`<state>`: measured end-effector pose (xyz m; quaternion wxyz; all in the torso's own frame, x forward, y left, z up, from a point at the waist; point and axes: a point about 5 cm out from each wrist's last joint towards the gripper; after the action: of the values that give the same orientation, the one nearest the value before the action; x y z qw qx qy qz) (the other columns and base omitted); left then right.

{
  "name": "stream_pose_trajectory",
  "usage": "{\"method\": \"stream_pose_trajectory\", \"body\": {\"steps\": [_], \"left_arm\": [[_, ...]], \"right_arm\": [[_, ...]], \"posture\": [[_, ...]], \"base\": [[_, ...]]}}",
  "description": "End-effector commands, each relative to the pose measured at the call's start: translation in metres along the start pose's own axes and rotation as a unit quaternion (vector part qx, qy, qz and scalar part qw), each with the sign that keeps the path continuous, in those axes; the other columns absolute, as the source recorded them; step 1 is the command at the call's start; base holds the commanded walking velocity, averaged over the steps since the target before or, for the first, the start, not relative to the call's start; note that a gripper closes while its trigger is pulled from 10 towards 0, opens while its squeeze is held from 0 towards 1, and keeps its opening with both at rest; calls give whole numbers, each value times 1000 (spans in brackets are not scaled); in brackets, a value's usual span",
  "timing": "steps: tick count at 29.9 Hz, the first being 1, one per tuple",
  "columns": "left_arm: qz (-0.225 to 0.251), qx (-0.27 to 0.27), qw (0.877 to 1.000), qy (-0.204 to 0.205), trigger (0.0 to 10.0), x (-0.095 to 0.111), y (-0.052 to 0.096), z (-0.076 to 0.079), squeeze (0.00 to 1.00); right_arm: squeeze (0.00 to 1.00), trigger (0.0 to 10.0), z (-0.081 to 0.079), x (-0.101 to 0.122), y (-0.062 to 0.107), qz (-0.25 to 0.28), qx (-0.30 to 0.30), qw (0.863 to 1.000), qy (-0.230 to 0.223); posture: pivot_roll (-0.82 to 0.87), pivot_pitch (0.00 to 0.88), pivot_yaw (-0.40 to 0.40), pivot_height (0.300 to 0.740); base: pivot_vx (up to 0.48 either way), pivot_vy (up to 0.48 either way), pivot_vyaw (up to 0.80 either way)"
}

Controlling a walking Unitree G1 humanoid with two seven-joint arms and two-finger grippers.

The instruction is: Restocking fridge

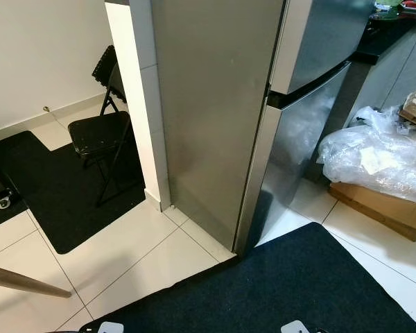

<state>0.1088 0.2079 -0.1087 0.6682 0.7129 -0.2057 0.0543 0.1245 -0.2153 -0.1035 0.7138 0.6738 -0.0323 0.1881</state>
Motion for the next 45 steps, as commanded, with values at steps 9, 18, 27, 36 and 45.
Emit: {"method": "stream_pose_trajectory", "body": {"steps": [9,18,27,36,45], "left_arm": [[-6,8,1000,-10,10000,-2,0,-3,0],[-5,6,1000,-16,10000,-1,0,-2,0],[-6,5,1000,-23,10000,0,0,-3,0],[-5,2,1000,-24,10000,1,0,-2,0],[-3,1,1000,-24,10000,2,0,-1,0]], "right_arm": [[0,10000,-4,10,0,22,23,999,20],[0,10000,1,8,0,25,11,1000,13],[0,10000,0,7,0,25,15,999,14],[0,10000,1,10,0,29,17,999,12],[0,10000,1,10,0,29,17,999,7]], "posture": [[-12,0,19,740],[-14,0,19,740],[-15,0,17,740],[-16,0,16,740],[-19,0,17,740]], "base": [[0,0,169],[0,0,337],[227,0,0],[278,0,0],[282,0,0]]}}
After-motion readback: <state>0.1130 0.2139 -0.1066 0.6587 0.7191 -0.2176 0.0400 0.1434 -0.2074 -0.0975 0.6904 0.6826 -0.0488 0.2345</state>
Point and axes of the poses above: a point about 5 cm out from each wrist's last joint towards the gripper, its own y axis pointing back from the gripper into the wrist, its own x axis along the axis of the wrist's last joint, z = x × y, and after that the axes turned 7 degrees about -y, right-handed
